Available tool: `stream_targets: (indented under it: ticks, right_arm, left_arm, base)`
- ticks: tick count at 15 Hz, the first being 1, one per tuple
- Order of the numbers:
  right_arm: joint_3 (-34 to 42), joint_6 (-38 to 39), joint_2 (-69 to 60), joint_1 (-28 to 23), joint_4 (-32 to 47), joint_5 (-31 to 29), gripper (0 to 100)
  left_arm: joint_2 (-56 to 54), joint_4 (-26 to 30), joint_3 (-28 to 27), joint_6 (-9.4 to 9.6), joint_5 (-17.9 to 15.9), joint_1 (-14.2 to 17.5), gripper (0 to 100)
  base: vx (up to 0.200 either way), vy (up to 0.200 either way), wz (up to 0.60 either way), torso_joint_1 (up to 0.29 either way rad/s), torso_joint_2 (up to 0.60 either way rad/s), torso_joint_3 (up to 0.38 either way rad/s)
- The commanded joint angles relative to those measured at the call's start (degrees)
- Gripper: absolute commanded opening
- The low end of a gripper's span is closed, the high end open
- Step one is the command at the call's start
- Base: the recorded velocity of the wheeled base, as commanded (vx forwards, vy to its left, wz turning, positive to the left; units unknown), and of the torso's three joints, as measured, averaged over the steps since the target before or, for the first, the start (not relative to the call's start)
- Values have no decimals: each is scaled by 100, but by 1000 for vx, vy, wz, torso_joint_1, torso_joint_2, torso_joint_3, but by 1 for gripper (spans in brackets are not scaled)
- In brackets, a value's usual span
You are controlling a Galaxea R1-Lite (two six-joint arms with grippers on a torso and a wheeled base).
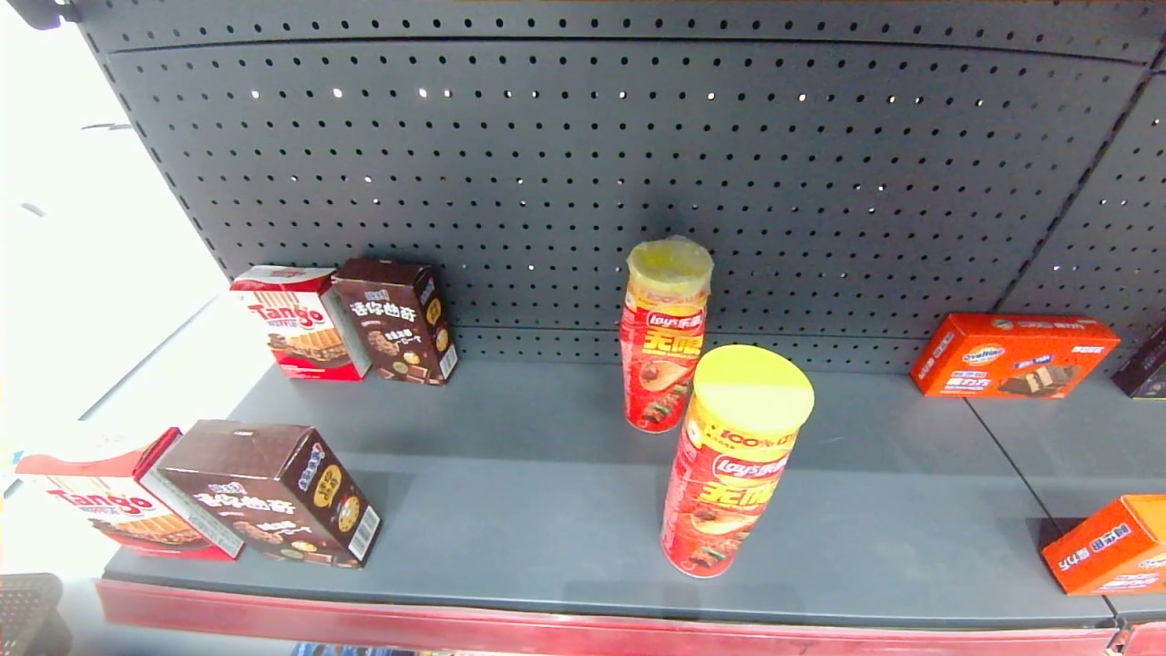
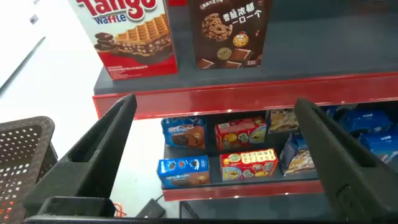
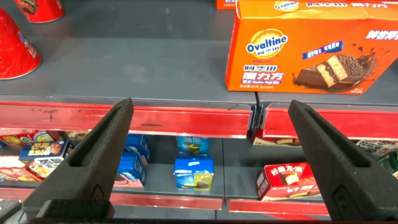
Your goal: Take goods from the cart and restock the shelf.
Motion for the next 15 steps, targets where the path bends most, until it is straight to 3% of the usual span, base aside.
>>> stream_targets:
  ticks: [1, 3, 4, 5, 9, 10, 11, 15]
  right_arm:
    - [0, -3, 0, -1, -1, 0, 100]
    - [-35, -196, 17, -19, -10, -53, 100]
    - [-738, -214, 465, -54, -125, -132, 100]
    - [-1450, -117, 1775, 113, -125, -114, 100]
    - [-2830, -328, 3691, 816, -63, 633, 100]
    - [-2927, -337, 3963, 974, -63, 703, 100]
    - [-3023, -442, 4526, 1501, -142, 686, 100]
    - [-2927, -477, 5625, 2301, -467, 659, 100]
  left_arm:
    - [22, 13, -11, -5, -1, 1, 100]
    - [22, -5, -2, -5, -1, 1, 100]
    - [22, 4, -2, -5, -1, 1, 100]
    - [22, 4, -2, -5, -1, 1, 100]
    - [22, -14, 7, 3, -1, 1, 100]
    - [22, -14, 7, 3, -10, 1, 100]
    - [22, 4, -2, -5, -10, -8, 100]
    - [22, -5, -2, -5, -10, -8, 100]
  base:
    - [0, 0, 0, 0, 0, 0]
    - [0, 0, 0, 0, 0, 0]
    - [0, 0, 0, 0, 0, 0]
    - [0, 0, 0, 0, 0, 0]
    - [0, 0, 0, 0, 0, 0]
    - [0, 0, 0, 0, 0, 0]
    - [0, 0, 0, 0, 0, 0]
    - [0, 0, 0, 0, 0, 0]
